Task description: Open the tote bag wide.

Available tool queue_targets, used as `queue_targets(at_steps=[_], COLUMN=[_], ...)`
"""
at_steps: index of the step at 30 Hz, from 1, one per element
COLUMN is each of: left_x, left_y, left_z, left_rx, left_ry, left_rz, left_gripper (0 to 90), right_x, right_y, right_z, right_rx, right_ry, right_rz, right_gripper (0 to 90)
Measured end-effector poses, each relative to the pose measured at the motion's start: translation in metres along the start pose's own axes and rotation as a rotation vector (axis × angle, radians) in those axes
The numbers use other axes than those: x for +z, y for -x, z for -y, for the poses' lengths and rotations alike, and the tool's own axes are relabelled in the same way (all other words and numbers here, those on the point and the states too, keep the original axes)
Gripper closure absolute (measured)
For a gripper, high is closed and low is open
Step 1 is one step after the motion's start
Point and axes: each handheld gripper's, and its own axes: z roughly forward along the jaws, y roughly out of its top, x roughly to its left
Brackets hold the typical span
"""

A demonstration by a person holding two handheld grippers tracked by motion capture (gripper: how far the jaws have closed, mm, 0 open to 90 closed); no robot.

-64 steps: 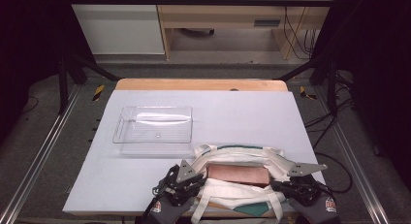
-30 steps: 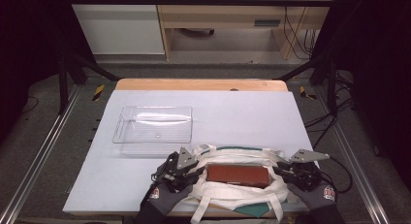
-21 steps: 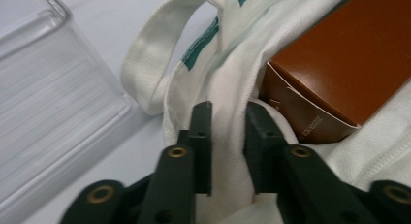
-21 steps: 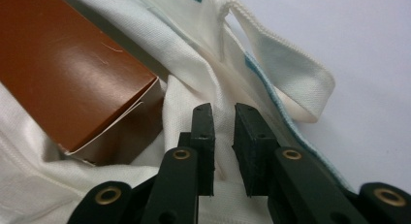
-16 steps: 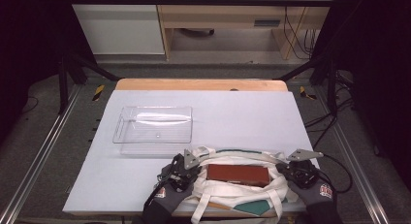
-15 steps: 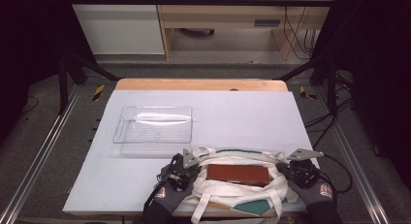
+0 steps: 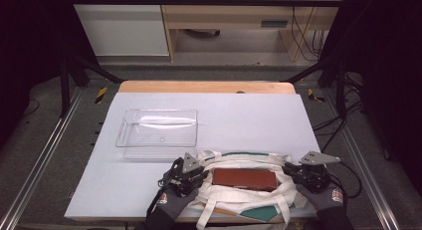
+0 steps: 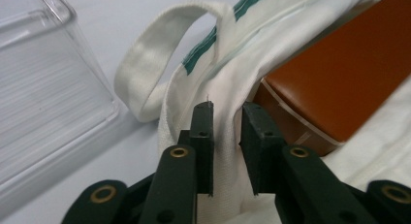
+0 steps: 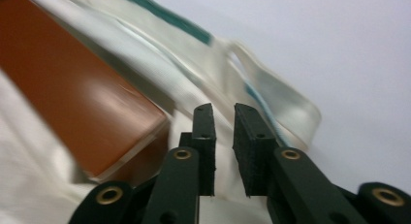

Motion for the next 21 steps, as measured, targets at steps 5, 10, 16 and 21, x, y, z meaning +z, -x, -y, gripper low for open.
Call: queue_targets(at_steps=[5,10,16,21], left_x=[-0.030,-0.063,-0.089,-0.100], left_y=[-0.002,-0.015,-0.039,-0.061], left_z=[-0.008,-0.003,0.018,0.036], left_rx=[0.005,0.010,-0.003,-0.045], left_ry=[0.076,0.117,0.119,0.121], left_rz=[0.025,-0.004,-0.075,-0.110], left_gripper=[67.1,59.8,53.6,48.9], right_x=[-0.014,-0.019,-0.010,0.003], right_y=[-0.013,-0.028,-0.043,-0.053], right_z=[-0.015,-0.033,-0.050,-0.054], right_rx=[-0.051,-0.082,-0.112,-0.139], right_ry=[0.076,0.131,0.141,0.126], right_rz=[-0.056,-0.104,-0.146,-0.176], right_gripper=[69.7,60.9,54.6,51.9])
